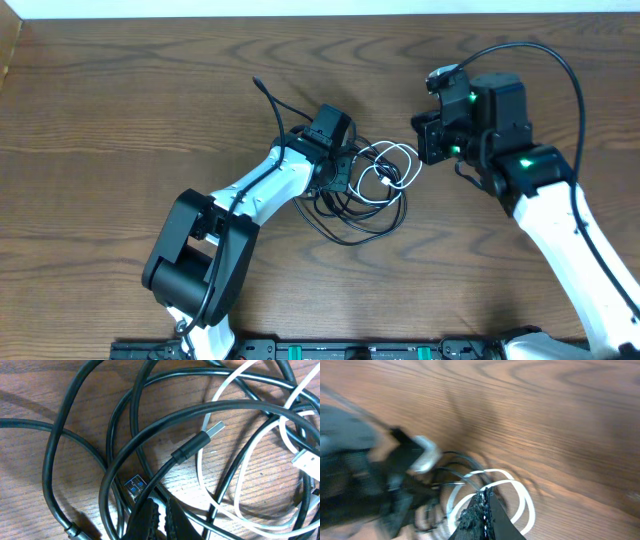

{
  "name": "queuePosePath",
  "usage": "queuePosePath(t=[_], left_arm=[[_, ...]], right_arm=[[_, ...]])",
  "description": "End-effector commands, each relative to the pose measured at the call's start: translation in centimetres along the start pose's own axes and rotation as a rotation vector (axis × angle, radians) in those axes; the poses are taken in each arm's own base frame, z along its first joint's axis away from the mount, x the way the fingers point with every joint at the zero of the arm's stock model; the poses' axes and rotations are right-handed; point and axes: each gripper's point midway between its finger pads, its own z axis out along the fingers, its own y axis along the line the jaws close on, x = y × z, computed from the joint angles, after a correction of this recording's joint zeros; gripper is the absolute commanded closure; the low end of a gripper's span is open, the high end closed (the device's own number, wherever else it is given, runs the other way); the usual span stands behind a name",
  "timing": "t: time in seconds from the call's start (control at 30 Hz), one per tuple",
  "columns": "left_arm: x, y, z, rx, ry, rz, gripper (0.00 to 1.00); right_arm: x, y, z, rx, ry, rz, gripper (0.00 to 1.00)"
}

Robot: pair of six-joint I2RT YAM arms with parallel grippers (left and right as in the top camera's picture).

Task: Untangle cables

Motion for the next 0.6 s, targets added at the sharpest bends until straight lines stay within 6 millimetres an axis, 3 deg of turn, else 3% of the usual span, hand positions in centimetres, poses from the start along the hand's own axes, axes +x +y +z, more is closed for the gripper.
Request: queuePosePath(t=[0.0, 0.2, 0.43, 0.57], left_arm=[[0.4, 0.4, 0.4, -0.011, 0.011, -0.031, 0.92], [0.4, 0.4, 0.4, -0.011, 0.012, -0.03, 0.92], [0.4, 0.4, 0.4, -0.011, 0.01, -0.03, 0.92], [0.4, 0.4, 0.4, -0.011, 0.011, -0.03, 0.92]], right_arm=[[0.7, -3.0, 2.5, 0.135, 0.041, 0.04, 0.99], [2.7, -6.0, 6.4, 0.153, 0.095, 0.213, 0.96], [5.2, -6.3, 8.8, 0.069, 0.182, 0.267, 0.72], [6.6, -5.9, 9.8, 0.031, 0.23, 0.264, 0.66]])
